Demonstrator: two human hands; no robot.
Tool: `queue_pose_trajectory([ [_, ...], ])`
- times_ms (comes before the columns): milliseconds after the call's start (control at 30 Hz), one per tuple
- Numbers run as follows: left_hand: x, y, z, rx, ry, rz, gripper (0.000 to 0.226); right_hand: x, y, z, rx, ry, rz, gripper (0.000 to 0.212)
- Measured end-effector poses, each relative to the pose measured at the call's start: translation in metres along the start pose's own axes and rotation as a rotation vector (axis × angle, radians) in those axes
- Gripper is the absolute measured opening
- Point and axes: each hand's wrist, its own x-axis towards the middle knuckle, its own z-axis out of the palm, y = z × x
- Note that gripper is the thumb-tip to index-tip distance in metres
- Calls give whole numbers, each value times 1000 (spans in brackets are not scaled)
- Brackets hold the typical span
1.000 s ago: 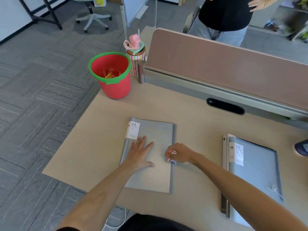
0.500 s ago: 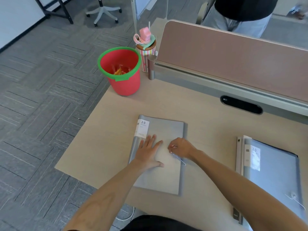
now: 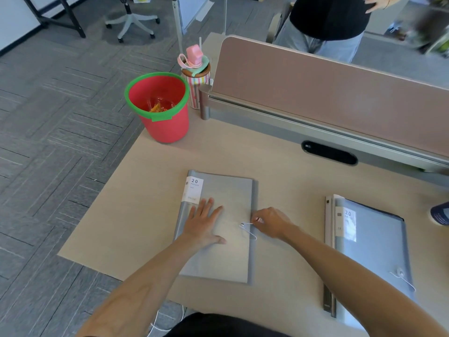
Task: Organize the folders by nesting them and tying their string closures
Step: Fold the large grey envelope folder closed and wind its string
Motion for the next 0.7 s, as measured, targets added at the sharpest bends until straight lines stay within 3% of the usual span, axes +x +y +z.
queue_pose_trajectory([
  [400,-3,4,-5,28,-13,-7,106,-16,-12,16,-304,19,-330,21],
  [700,-4,5,-5,34,-5,-2,104,2,-46,18,-443,10,-317,30],
])
